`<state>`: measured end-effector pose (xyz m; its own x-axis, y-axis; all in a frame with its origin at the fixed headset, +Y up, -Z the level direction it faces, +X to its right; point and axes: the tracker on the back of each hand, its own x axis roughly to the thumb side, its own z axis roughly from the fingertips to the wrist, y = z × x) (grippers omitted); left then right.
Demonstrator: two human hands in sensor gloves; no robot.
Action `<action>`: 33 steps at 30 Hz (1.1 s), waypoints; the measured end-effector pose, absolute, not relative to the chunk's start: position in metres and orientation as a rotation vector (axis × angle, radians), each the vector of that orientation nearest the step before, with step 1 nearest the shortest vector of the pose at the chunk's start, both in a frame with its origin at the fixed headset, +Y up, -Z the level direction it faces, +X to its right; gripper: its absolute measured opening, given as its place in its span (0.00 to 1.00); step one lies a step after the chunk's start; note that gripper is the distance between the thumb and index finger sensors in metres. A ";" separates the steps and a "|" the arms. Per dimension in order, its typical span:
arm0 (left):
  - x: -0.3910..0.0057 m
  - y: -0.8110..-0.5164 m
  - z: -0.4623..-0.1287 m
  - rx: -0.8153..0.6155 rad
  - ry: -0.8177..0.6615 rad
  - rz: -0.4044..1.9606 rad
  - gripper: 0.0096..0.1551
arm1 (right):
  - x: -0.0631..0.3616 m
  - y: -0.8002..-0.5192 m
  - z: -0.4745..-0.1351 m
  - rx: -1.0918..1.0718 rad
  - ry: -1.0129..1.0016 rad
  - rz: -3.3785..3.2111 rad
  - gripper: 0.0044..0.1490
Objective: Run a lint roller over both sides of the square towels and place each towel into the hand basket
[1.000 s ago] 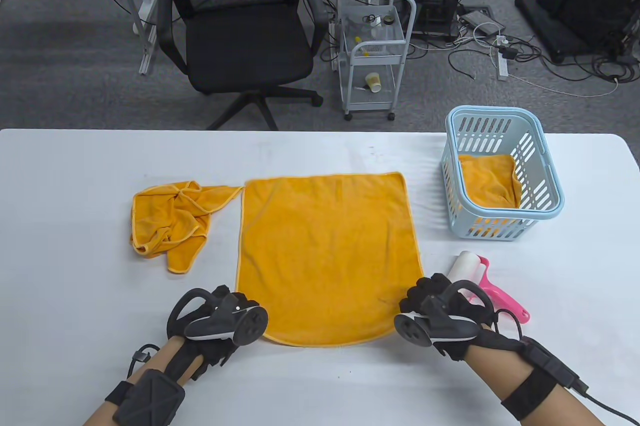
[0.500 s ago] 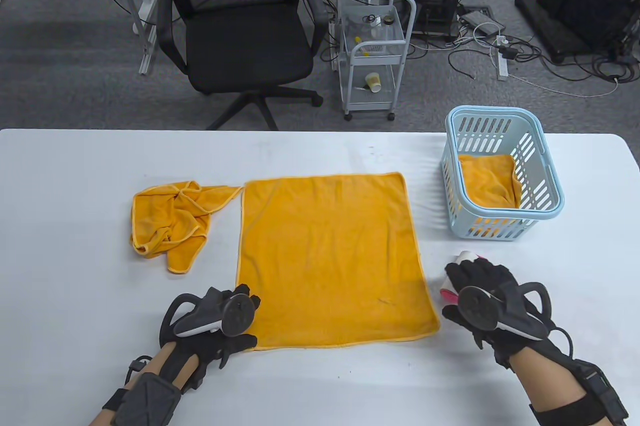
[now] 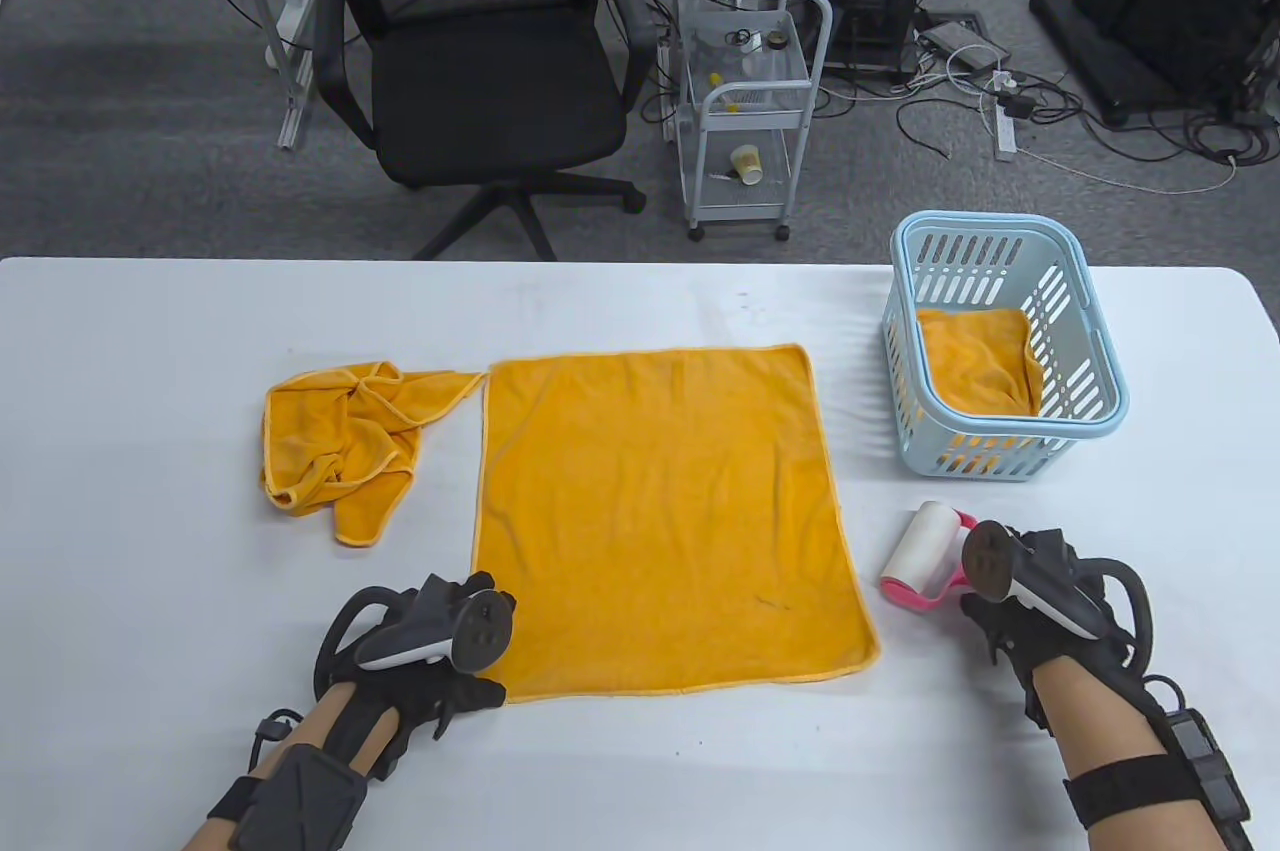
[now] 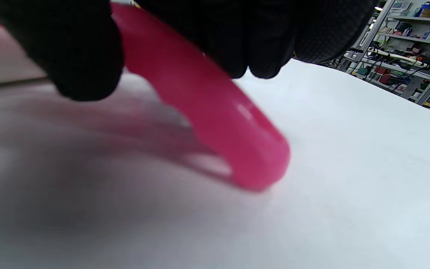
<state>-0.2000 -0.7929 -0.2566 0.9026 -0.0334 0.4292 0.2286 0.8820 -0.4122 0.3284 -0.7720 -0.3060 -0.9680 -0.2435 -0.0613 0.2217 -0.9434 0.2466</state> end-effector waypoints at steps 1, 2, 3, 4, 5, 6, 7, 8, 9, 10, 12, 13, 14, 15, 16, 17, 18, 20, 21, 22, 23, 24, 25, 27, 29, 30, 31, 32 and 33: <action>-0.200 -0.793 -0.257 -0.473 -0.427 -0.142 0.53 | 0.328 -0.774 -0.308 0.139 -0.350 -2.888 0.42; -0.200 -0.793 -0.257 -0.473 -0.427 -0.141 0.53 | 0.329 -0.774 -0.310 0.146 -0.354 -2.900 0.40; -0.200 -0.793 -0.257 -0.473 -0.427 -0.141 0.53 | 0.329 -0.773 -0.311 0.154 -0.371 -2.922 0.38; -0.200 -0.793 -0.257 -0.473 -0.428 -0.141 0.53 | 0.329 -0.771 -0.312 0.162 -0.384 -2.949 0.37; -0.200 -0.793 -0.257 -0.472 -0.428 -0.141 0.53 | 0.328 -0.767 -0.313 0.156 -0.391 -2.991 0.36; -0.200 -0.793 -0.257 -0.472 -0.429 -0.142 0.53 | 0.325 -0.762 -0.313 0.145 -0.379 -3.018 0.36; -0.200 -0.793 -0.257 -0.472 -0.430 -0.142 0.53 | 0.322 -0.759 -0.313 0.131 -0.367 -3.027 0.36; -0.200 -0.793 -0.257 -0.472 -0.430 -0.142 0.53 | 0.317 -0.754 -0.313 0.105 -0.357 -3.028 0.36; -0.200 -0.793 -0.257 -0.472 -0.431 -0.142 0.53 | 0.306 -0.748 -0.311 0.050 -0.321 -3.033 0.36; -0.200 -0.793 -0.257 -0.471 -0.432 -0.142 0.52 | 0.300 -0.745 -0.311 0.018 -0.299 -3.033 0.36; -0.200 -0.793 -0.257 -0.470 -0.433 -0.142 0.52 | 0.275 -0.736 -0.309 -0.098 -0.268 -3.026 0.36; -0.200 -0.793 -0.257 -0.469 -0.435 -0.143 0.52 | 0.254 -0.730 -0.308 -0.186 -0.240 -3.024 0.35; -0.200 -0.793 -0.257 -0.469 -0.437 -0.143 0.53 | 0.241 -0.727 -0.307 -0.236 -0.218 -3.025 0.36; -0.200 -0.793 -0.257 -0.469 -0.437 -0.141 0.53 | 0.221 -0.723 -0.306 -0.311 -0.191 -3.022 0.36; -0.200 -0.793 -0.257 -0.469 -0.437 -0.139 0.53 | 0.207 -0.721 -0.305 -0.361 -0.180 -3.020 0.36; -0.200 -0.793 -0.257 -0.469 -0.437 -0.139 0.52 | 0.185 -0.719 -0.303 -0.443 -0.169 -3.026 0.36; -0.200 -0.793 -0.257 -0.468 -0.437 -0.141 0.52 | 0.170 -0.719 -0.302 -0.498 -0.165 -3.026 0.36; -0.200 -0.793 -0.257 -0.467 -0.437 -0.141 0.53 | 0.129 -0.719 -0.297 -0.643 -0.165 -3.004 0.36; -0.200 -0.794 -0.257 -0.467 -0.437 -0.140 0.53 | 0.113 -0.721 -0.295 -0.698 -0.162 -2.988 0.36; -0.200 -0.794 -0.257 -0.467 -0.437 -0.140 0.53 | 0.100 -0.723 -0.293 -0.738 -0.163 -2.971 0.36; -0.200 -0.794 -0.257 -0.467 -0.437 -0.139 0.53 | 0.079 -0.726 -0.290 -0.786 -0.175 -2.955 0.37; -0.200 -0.794 -0.257 -0.466 -0.437 -0.139 0.53 | 0.063 -0.730 -0.287 -0.828 -0.190 -2.933 0.37; -0.200 -0.794 -0.257 -0.464 -0.437 -0.141 0.53 | 0.047 -0.734 -0.284 -0.867 -0.197 -2.909 0.37; -0.200 -0.794 -0.256 -0.462 -0.438 -0.145 0.53 | 0.027 -0.740 -0.281 -0.904 -0.206 -2.887 0.37; -0.200 -0.794 -0.256 -0.460 -0.438 -0.147 0.53 | 0.016 -0.745 -0.279 -0.925 -0.220 -2.872 0.37; -0.200 -0.794 -0.256 -0.460 -0.439 -0.147 0.53 | 0.009 -0.750 -0.277 -0.935 -0.233 -2.859 0.37; -0.200 -0.794 -0.256 -0.460 -0.439 -0.147 0.53 | 0.008 -0.752 -0.277 -0.936 -0.240 -2.850 0.37; -0.200 -0.794 -0.256 -0.460 -0.440 -0.145 0.53 | 0.006 -0.756 -0.277 -0.931 -0.250 -2.834 0.37; -0.200 -0.794 -0.256 -0.460 -0.440 -0.145 0.53 | 0.005 -0.758 -0.277 -0.923 -0.253 -2.824 0.38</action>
<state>-0.1997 -0.7937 -0.2564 0.8964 -0.0375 0.4417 0.2330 0.8875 -0.3975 0.0055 -0.7579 -0.2771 -0.7967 -0.0983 0.5963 0.2028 -0.9730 0.1105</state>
